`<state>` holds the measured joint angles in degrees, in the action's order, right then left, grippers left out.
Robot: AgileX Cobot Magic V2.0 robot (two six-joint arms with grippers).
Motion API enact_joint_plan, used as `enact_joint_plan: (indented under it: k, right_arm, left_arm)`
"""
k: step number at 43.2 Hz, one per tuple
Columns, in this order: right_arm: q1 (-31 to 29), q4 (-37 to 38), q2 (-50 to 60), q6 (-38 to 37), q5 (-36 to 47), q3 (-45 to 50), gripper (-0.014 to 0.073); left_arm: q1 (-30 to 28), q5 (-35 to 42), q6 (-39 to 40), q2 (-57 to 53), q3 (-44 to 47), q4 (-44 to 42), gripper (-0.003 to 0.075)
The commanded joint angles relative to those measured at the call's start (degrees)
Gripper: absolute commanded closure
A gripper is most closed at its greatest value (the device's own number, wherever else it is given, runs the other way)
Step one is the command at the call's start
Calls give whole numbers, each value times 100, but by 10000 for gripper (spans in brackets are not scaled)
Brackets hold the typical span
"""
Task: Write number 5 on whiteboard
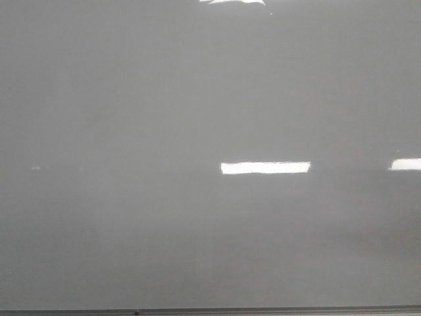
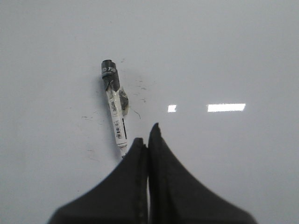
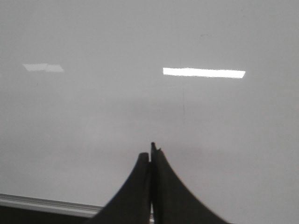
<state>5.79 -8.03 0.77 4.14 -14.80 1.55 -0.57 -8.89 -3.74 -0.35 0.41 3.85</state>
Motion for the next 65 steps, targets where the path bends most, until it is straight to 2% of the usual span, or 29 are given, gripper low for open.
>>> enact_joint_plan:
  k: [1,31,39,46,52,62,65]
  right_arm:
    - [-5,47,90,11,472,-84,662]
    - [-5,47,90,11,818,-84,662]
    - [-5,47,90,11,999,-365,662]
    - [-5,47,-103,11,457,-1227,662]
    - [-5,47,-822,11,-25,-1978,662]
    - [-5,47,-1815,11,163,-2379,662]
    - [-5,47,-1890,11,149,-2373,648]
  left_arm:
    - [3,446,54,-77,27,50,741]
    - [3,511,54,-77,27,50,741]
    - [3,1184,54,-77,-51,103,741]
    - [3,564,54,81,-807,260,741]
    - [3,-101,54,633,-1460,260,741]
    - [3,18,54,1402,-1702,260,740]
    - [3,18,54,1417,-1691,260,715]
